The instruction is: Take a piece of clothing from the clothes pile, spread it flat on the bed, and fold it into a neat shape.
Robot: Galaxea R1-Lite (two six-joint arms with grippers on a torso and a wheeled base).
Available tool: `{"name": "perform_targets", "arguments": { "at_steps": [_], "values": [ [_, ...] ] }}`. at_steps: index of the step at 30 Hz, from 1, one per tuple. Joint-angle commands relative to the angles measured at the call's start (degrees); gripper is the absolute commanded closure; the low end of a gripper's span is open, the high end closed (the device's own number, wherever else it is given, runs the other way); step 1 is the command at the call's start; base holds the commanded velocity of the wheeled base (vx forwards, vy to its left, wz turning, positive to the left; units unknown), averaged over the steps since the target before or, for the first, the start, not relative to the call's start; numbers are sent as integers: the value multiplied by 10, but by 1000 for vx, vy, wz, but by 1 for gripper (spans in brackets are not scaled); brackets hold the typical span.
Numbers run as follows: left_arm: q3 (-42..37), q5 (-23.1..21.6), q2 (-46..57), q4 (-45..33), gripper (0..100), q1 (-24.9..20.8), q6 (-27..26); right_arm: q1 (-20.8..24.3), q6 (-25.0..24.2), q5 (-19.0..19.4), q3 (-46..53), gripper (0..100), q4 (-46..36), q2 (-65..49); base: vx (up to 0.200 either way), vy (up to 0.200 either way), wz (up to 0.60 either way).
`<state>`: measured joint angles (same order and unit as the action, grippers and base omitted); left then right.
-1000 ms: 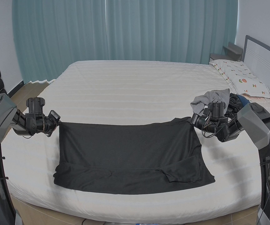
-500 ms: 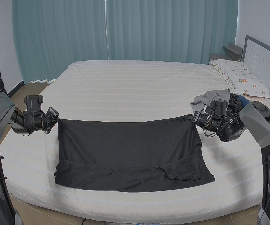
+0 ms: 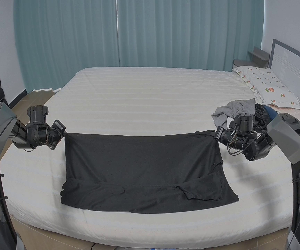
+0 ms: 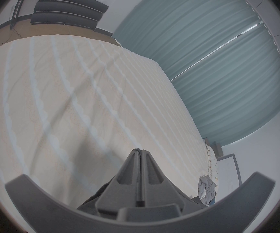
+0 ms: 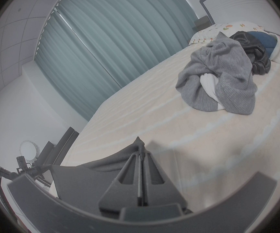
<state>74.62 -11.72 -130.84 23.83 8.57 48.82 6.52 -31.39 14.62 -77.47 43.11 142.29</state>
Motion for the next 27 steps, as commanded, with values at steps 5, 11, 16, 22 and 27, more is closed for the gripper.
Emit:
{"name": "perform_targets", "arguments": {
  "at_steps": [5, 11, 16, 22, 27],
  "values": [
    [-39, -1, 21, 2, 100, 10, -45, -7, -1, 30, 46, 100, -2, -48, 0, 0, 0],
    [-61, -2, 32, 2, 100, 12, -71, -7, 2, 51, 79, 100, -2, -70, 0, 0, 0],
    [-94, -2, 41, 6, 100, 11, -94, -7, 7, 64, 103, 100, -2, -76, 0, 0, 0],
    [-98, -2, 40, 7, 100, 10, -98, -5, 15, 62, 98, 100, -4, -64, 0, 0, 0],
    [-70, -1, 26, 6, 100, 6, -85, 2, 13, 58, 74, 100, -3, -43, 0, 0, 0]
  ]
}}
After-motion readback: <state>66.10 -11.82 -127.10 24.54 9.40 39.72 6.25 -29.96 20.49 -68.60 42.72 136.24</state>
